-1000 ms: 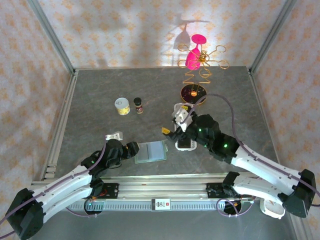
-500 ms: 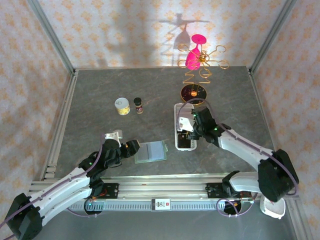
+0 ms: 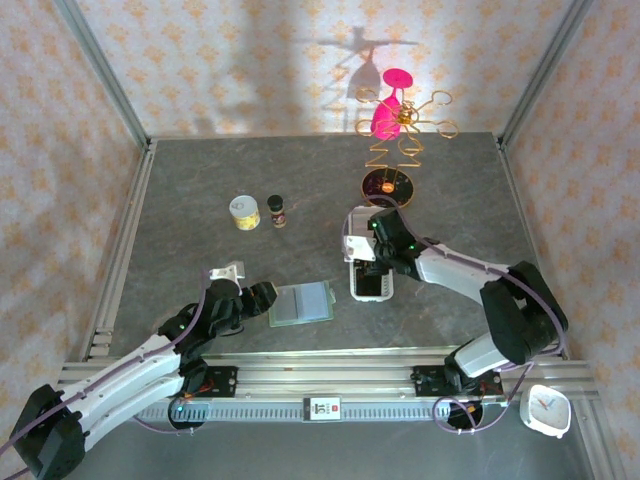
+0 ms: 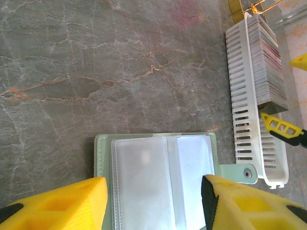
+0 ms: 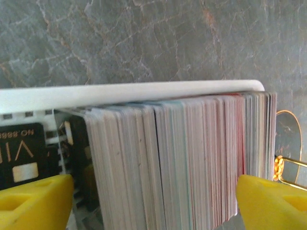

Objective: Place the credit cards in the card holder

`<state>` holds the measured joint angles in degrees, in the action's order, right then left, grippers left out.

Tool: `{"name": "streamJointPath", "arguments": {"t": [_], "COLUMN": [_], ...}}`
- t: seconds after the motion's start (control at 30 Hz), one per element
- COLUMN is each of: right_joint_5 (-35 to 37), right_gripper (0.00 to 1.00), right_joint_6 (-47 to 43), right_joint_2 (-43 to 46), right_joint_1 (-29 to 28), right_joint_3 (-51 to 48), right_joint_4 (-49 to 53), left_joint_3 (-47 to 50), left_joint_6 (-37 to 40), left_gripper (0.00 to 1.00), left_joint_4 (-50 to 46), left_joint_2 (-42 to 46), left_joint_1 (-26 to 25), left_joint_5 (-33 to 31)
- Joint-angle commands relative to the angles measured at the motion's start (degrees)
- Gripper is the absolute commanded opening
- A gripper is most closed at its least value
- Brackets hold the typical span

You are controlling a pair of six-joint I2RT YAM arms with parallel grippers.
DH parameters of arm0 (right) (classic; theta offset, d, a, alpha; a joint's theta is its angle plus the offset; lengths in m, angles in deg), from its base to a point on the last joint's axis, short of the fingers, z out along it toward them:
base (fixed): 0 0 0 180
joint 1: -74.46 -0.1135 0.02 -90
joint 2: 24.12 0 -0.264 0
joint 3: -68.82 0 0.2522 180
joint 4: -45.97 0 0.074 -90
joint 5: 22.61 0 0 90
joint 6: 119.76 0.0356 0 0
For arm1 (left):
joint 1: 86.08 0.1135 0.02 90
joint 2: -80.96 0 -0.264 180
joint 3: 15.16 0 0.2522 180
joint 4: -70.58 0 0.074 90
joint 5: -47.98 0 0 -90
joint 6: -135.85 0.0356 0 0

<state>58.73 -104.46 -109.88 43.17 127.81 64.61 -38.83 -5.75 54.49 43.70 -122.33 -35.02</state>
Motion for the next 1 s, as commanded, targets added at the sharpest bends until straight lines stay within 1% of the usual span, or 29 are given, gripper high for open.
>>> {"name": "streamJointPath", "arguments": {"t": [0.0, 0.13, 0.27, 0.43, 0.57, 0.63, 0.73, 0.8, 0.97], "right_joint_5": [-1.2, -1.6, -2.1, -2.2, -2.3, -2.2, -2.5, -2.5, -2.2], "right_gripper": [0.8, 0.7, 0.56, 0.43, 0.34, 0.31, 0.28, 0.25, 0.22], "right_joint_6": [-0.7, -0.9, -1.2, -1.3, -1.4, -1.5, -1.5, -1.4, -1.5], "right_joint_2": [-1.4, -1.5, -0.1, 1.9, 2.2, 2.3, 2.6, 3.0, 4.3], "right_joint_1": [0.3, 0.3, 0.2, 0.3, 0.3, 0.2, 0.3, 0.3, 0.2], "right_joint_3": [2.5, 3.2, 2.6, 1.8, 1.8, 1.8, 1.8, 1.6, 1.4], "right_joint_4": [-0.1, 2.6, 4.7, 5.4, 6.2, 6.6, 7.0, 7.0, 7.1], "left_joint_3": [0.2, 0.0, 0.2, 0.4, 0.5, 0.6, 0.8, 0.8, 1.0], "left_joint_6": [-0.9, -1.2, -1.4, -1.4, -1.6, -1.7, -1.7, -1.7, -1.9], "left_gripper": [0.54, 0.51, 0.49, 0.47, 0.45, 0.44, 0.43, 0.42, 0.43], "left_joint_4": [-1.7, -1.8, -1.7, -1.7, -1.7, -1.6, -1.4, -1.3, -0.9], "left_joint_2": [-0.1, 0.0, 0.0, 0.0, 0.0, -0.1, -0.1, -0.1, -0.2], "left_joint_1": [0.2, 0.2, 0.2, 0.2, 0.2, 0.2, 0.2, 0.2, 0.2], "left_joint_5": [-1.5, -1.8, -1.6, -1.6, -1.6, -1.6, -1.6, -1.7, -1.7]}}
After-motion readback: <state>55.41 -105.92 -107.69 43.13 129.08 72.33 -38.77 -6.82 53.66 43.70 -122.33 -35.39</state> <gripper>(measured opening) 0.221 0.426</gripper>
